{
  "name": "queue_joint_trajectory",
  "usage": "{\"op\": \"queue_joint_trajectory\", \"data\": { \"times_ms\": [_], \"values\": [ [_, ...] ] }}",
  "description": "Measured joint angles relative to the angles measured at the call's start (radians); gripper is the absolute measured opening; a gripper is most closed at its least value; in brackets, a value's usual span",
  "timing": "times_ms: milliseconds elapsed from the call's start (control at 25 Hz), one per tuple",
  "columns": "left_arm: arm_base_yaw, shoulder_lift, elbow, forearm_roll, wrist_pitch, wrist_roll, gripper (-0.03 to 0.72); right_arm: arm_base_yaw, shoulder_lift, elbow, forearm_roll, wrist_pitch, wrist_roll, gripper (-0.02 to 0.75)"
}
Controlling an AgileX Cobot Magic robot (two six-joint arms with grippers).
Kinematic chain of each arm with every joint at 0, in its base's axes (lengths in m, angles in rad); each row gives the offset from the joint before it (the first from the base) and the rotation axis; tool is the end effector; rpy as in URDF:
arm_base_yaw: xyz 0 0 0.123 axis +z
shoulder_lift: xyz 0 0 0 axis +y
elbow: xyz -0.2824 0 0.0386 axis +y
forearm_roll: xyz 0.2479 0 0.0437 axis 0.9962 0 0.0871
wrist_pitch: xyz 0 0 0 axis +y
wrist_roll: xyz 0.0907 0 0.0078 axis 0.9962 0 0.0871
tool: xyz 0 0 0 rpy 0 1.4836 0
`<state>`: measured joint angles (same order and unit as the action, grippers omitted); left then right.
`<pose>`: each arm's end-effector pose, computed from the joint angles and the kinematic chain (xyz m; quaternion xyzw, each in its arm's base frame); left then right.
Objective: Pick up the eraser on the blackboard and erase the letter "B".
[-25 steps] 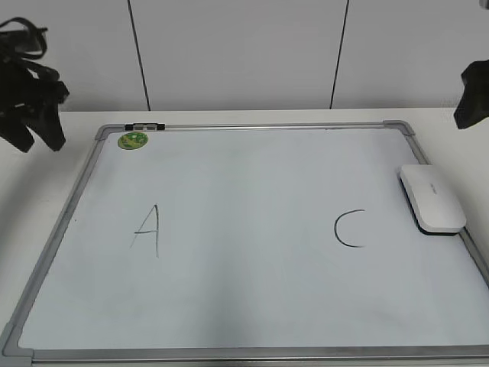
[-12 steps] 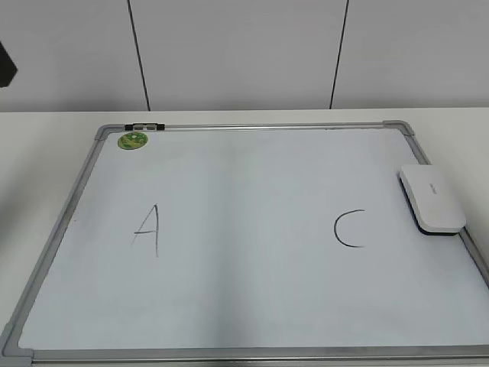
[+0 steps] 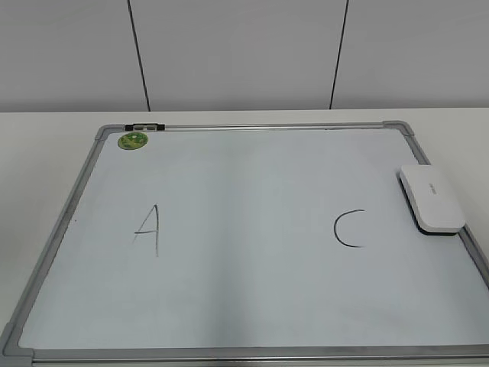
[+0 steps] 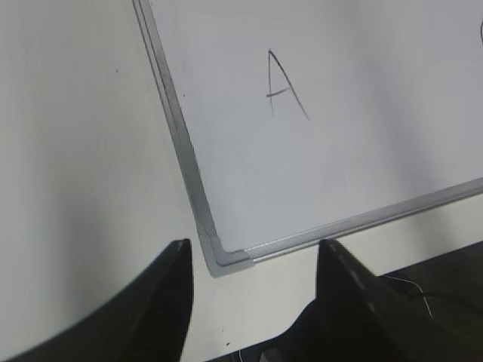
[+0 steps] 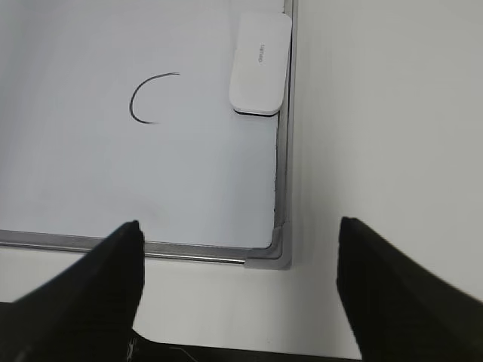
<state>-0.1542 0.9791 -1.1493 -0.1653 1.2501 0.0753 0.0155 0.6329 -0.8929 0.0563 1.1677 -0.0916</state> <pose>0.1567 -0.0387 0.3888 0.1068 0.9493 -0.0937 0.2806 0.0853 0.0060 0.3606 -0.0490 0.9288 0.0142 0.3671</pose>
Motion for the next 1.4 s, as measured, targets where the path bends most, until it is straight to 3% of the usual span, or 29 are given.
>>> {"op": "queue_joint_trajectory", "data": {
  "times_ms": [320,720,1400],
  "values": [
    [0.000,-0.339,0.287,0.005,-0.036,0.000,0.389,0.000,-0.281,0.172,-0.013,0.011,0.031,0.589],
    [-0.002,-0.578,0.601,0.055,-0.157,-0.002,0.389,0.000,-0.433,0.356,-0.131,0.086,0.114,0.589],
    [-0.002,-0.593,0.638,0.105,-0.162,-0.043,0.389,0.000,-0.433,0.405,-0.130,-0.028,0.124,0.588]
  ]
}}
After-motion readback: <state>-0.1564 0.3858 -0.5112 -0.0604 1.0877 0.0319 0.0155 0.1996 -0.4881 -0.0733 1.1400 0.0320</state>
